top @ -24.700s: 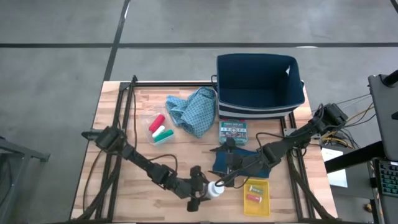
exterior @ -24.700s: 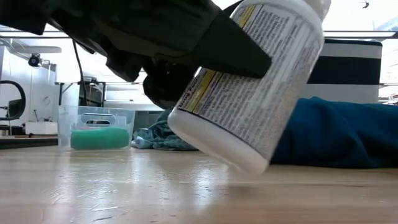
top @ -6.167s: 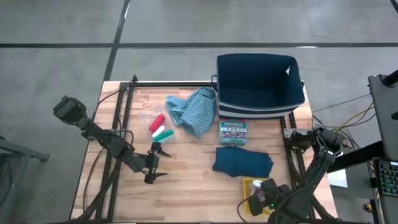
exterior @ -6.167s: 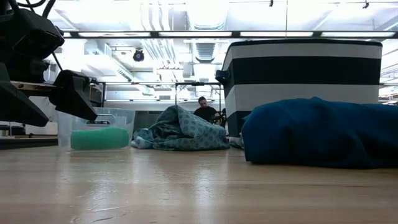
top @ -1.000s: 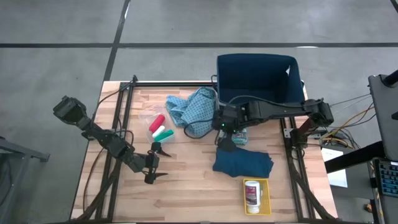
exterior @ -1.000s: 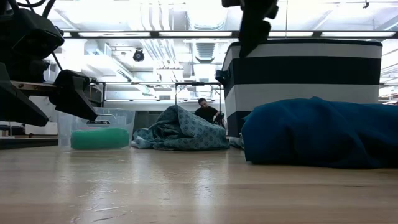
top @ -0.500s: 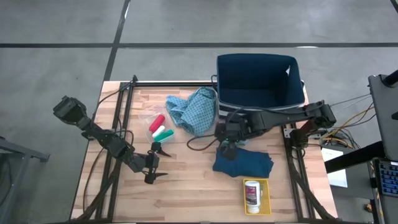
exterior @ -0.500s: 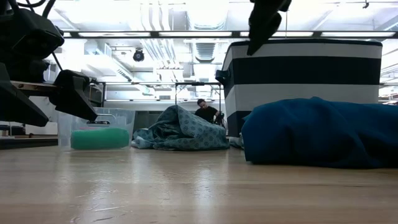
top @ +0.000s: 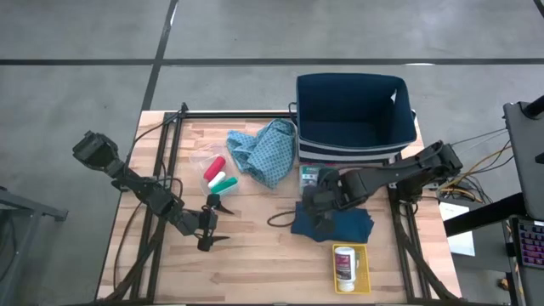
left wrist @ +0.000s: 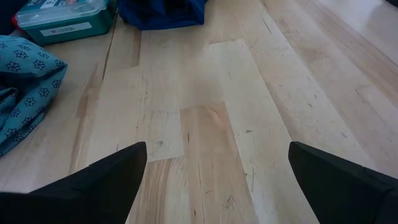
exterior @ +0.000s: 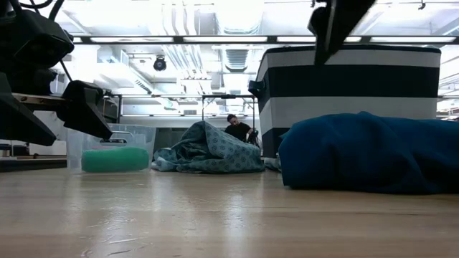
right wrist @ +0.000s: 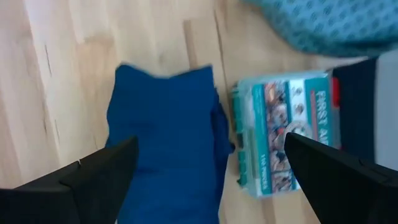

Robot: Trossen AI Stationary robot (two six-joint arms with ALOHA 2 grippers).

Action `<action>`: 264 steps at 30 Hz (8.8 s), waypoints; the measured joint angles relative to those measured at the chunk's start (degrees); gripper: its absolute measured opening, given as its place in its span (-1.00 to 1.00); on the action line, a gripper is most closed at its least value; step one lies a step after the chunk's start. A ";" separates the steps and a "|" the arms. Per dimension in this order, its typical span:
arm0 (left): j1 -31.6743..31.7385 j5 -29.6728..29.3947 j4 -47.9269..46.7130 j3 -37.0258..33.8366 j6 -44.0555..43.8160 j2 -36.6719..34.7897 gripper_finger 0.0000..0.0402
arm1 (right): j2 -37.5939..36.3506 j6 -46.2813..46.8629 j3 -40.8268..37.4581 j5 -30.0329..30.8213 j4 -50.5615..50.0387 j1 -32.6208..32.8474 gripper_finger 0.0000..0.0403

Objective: Pick & place medical supplies in basket/bin
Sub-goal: Put the blue patient gown into the blue bin

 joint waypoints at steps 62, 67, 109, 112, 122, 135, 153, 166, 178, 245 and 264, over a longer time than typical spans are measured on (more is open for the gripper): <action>0.01 -0.01 0.00 0.00 -0.01 0.01 0.99 | -0.02 12.25 -35.01 -2.01 38.56 6.05 0.99; -0.01 -0.01 0.00 0.00 0.00 0.00 0.99 | -0.02 12.75 -35.14 -2.00 38.82 6.05 0.99; -0.01 0.00 0.00 0.00 -0.01 0.00 0.99 | 0.02 10.39 -35.19 -0.33 39.87 6.07 -0.08; -0.01 -0.01 0.00 0.00 0.01 0.00 0.99 | 0.02 10.37 -35.19 -0.30 39.85 6.07 -0.20; 0.01 -0.01 0.00 0.00 0.01 0.01 0.99 | -0.02 8.97 -35.19 -0.28 39.97 6.07 -0.48; -0.01 0.00 0.00 0.00 0.01 0.01 0.99 | -4.50 8.53 -34.95 -0.26 39.54 6.00 -0.46; 0.01 -0.01 0.00 0.00 0.00 0.01 0.99 | -19.02 8.62 -34.90 5.75 38.92 5.94 -0.47; -0.01 -0.01 0.00 0.00 -0.01 0.01 0.99 | -31.15 11.76 -34.81 7.72 39.66 5.94 -0.47; 0.01 -0.01 0.00 0.00 -0.01 0.01 0.99 | -39.18 7.84 -34.79 24.95 42.50 5.88 -0.47; 0.01 -0.01 0.00 0.00 -0.01 0.01 0.99 | -43.01 -80.68 -36.08 61.28 105.98 -28.63 -0.39; 0.01 -0.01 0.00 0.00 -0.01 0.01 0.99 | -42.88 -38.80 -36.86 45.91 57.84 -39.61 -0.44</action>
